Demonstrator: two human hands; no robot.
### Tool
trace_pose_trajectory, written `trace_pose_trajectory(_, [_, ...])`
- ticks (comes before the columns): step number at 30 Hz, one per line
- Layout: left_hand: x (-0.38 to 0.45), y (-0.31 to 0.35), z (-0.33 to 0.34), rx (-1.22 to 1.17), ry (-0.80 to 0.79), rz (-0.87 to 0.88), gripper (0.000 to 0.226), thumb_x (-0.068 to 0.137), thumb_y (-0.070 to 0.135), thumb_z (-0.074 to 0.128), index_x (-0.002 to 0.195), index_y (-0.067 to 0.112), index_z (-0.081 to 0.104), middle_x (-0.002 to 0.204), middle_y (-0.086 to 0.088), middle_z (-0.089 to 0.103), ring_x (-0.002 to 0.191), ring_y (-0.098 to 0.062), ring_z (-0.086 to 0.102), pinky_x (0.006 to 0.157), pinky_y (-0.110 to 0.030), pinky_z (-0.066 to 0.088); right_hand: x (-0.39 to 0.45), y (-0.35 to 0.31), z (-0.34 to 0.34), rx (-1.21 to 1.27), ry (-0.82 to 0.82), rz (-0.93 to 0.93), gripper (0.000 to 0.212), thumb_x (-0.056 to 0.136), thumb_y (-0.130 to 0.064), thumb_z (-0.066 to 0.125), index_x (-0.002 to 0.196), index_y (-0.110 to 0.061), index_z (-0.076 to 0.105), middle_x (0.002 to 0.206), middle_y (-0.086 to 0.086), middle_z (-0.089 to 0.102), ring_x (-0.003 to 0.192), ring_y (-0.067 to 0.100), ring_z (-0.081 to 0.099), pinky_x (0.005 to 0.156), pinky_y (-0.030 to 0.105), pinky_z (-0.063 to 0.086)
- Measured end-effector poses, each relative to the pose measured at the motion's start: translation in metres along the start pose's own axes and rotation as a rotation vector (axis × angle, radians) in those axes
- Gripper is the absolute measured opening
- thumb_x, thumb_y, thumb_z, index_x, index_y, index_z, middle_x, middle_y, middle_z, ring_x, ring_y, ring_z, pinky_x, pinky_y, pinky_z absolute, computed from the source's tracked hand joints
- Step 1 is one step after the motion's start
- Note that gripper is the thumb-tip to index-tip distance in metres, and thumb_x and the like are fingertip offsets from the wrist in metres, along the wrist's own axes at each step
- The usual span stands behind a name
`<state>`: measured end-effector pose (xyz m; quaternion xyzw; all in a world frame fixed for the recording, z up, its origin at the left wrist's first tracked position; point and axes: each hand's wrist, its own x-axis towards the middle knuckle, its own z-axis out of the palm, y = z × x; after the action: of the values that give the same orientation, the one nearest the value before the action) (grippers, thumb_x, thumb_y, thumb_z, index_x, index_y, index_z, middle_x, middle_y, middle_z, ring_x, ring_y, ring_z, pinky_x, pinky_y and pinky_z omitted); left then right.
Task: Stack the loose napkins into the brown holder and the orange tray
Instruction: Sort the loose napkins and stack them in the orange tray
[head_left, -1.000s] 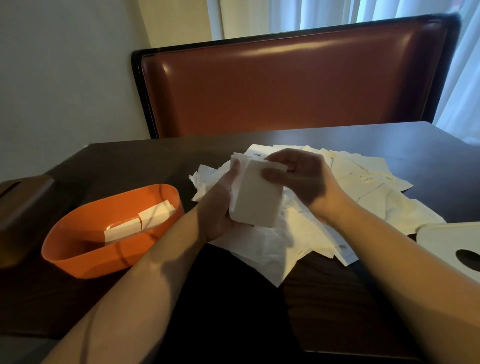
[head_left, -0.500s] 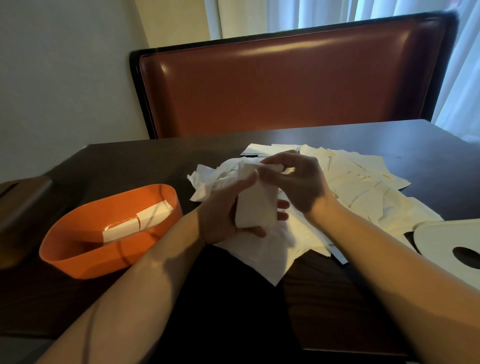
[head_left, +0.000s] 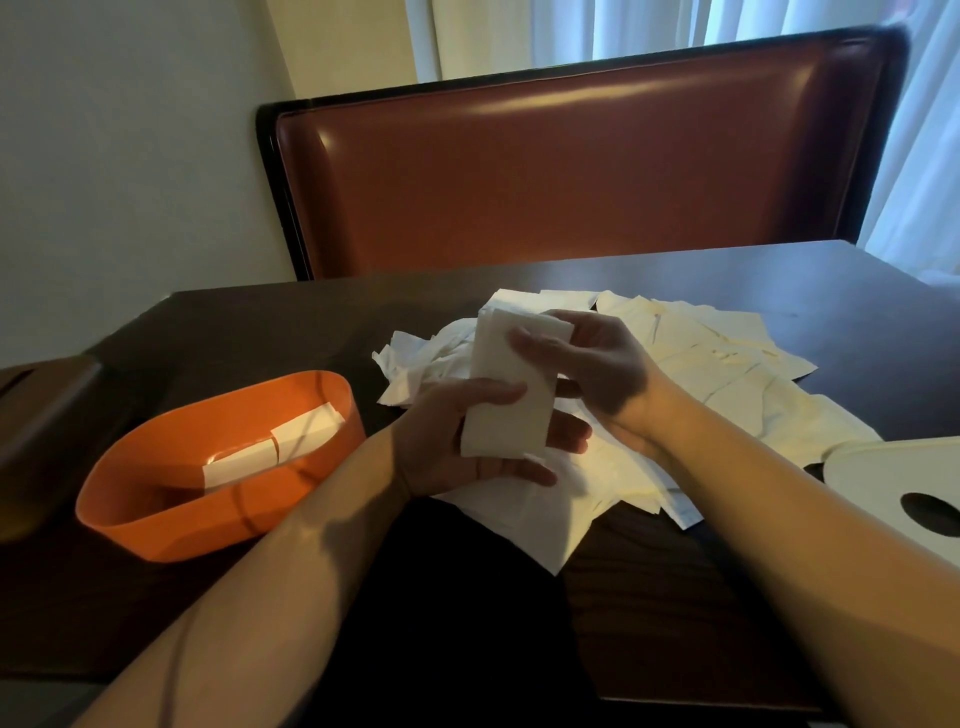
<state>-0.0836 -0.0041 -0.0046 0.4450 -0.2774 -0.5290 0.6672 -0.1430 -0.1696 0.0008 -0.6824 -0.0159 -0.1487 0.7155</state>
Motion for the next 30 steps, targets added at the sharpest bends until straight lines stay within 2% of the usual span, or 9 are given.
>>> trace_pose_trajectory(4, [0.002, 0.000, -0.004, 0.003, -0.024, -0.020, 0.041, 0.075, 0.029, 0.079, 0.113, 0.016, 0.072, 0.101, -0.017, 0.061, 0.092, -0.029, 0.060, 0.070, -0.038, 0.056, 0.001, 0.002, 0.000, -0.048, -0.008, -0.022, 0.009, 0.089, -0.018, 0.068, 0.096, -0.014, 0.073, 0.083, -0.005, 0.074, 0.083, 0.012, 0.071, 0.073, 0.030, 0.059])
trace_pose_trajectory(7, [0.002, -0.001, -0.005, 0.006, 0.031, -0.043, 0.042, 0.082, 0.030, 0.068, 0.120, 0.012, 0.067, 0.094, -0.014, 0.060, 0.082, -0.025, 0.059, 0.062, -0.032, 0.054, 0.002, -0.001, -0.005, -0.116, -0.002, -0.040, 0.019, 0.091, -0.031, 0.064, 0.099, -0.016, 0.073, 0.089, -0.005, 0.074, 0.087, 0.010, 0.070, 0.072, 0.024, 0.056])
trace_pose_trajectory(9, [0.003, -0.001, -0.003, 0.016, 0.116, -0.039, 0.041, 0.088, 0.031, 0.058, 0.124, 0.012, 0.058, 0.091, -0.014, 0.061, 0.077, -0.023, 0.060, 0.055, -0.030, 0.051, 0.005, -0.003, -0.016, -0.281, 0.111, -0.093, 0.039, 0.092, -0.044, 0.057, 0.102, -0.010, 0.071, 0.095, 0.004, 0.073, 0.087, 0.013, 0.068, 0.077, 0.024, 0.054])
trace_pose_trajectory(11, [0.005, 0.002, 0.000, 0.044, 0.211, -0.030, 0.038, 0.095, 0.037, 0.051, 0.126, 0.015, 0.055, 0.089, -0.014, 0.064, 0.075, -0.024, 0.064, 0.047, -0.029, 0.049, 0.010, -0.001, -0.033, -0.482, 0.324, -0.165, 0.050, 0.097, -0.044, 0.056, 0.093, 0.004, 0.067, 0.087, 0.022, 0.067, 0.073, 0.016, 0.059, 0.070, 0.026, 0.047])
trace_pose_trajectory(14, [0.006, 0.005, 0.004, 0.084, 0.288, -0.050, 0.047, 0.099, 0.050, 0.036, 0.126, 0.017, 0.056, 0.096, -0.017, 0.070, 0.081, -0.027, 0.070, 0.043, -0.029, 0.052, 0.015, 0.006, -0.057, -0.680, 0.562, -0.086, 0.040, 0.095, -0.034, 0.060, 0.087, 0.004, 0.066, 0.084, 0.022, 0.068, 0.070, 0.023, 0.059, 0.067, 0.034, 0.047])
trace_pose_trajectory(17, [0.006, 0.005, 0.004, 0.073, 0.304, -0.032, 0.046, 0.099, 0.052, 0.036, 0.123, 0.018, 0.056, 0.107, -0.020, 0.071, 0.092, -0.031, 0.071, 0.046, -0.031, 0.056, 0.019, 0.020, -0.070, -0.925, 0.482, 0.086, 0.040, 0.093, -0.034, 0.060, 0.088, 0.004, 0.070, 0.087, 0.023, 0.070, 0.083, 0.037, 0.063, 0.077, 0.043, 0.052])
trace_pose_trajectory(22, [0.005, 0.004, 0.004, 0.022, 0.305, 0.018, 0.047, 0.089, 0.046, 0.050, 0.128, 0.020, 0.054, 0.115, -0.019, 0.070, 0.104, -0.031, 0.069, 0.060, -0.033, 0.060, 0.022, 0.028, -0.070, -1.167, 0.308, 0.238, 0.043, 0.091, -0.048, 0.061, 0.079, -0.008, 0.070, 0.078, 0.011, 0.066, 0.088, 0.033, 0.057, 0.069, 0.037, 0.042])
trace_pose_trajectory(26, [0.004, 0.005, 0.005, 0.007, 0.308, 0.055, 0.049, 0.085, 0.047, 0.052, 0.128, 0.024, 0.054, 0.117, -0.018, 0.069, 0.104, -0.028, 0.069, 0.067, -0.034, 0.057, 0.024, 0.028, -0.064, -1.250, 0.279, 0.255, 0.043, 0.090, -0.054, 0.060, 0.076, -0.014, 0.066, 0.074, 0.002, 0.060, 0.093, 0.028, 0.049, 0.077, 0.036, 0.031])
trace_pose_trajectory(30, [0.004, 0.005, 0.004, 0.006, 0.327, 0.065, 0.048, 0.085, 0.047, 0.052, 0.128, 0.023, 0.054, 0.114, -0.016, 0.070, 0.099, -0.026, 0.070, 0.064, -0.033, 0.055, 0.030, 0.028, -0.059, -1.173, 0.284, 0.313, 0.039, 0.087, -0.046, 0.066, 0.066, -0.014, 0.060, 0.060, 0.000, 0.056, 0.078, 0.023, 0.052, 0.080, 0.038, 0.027])
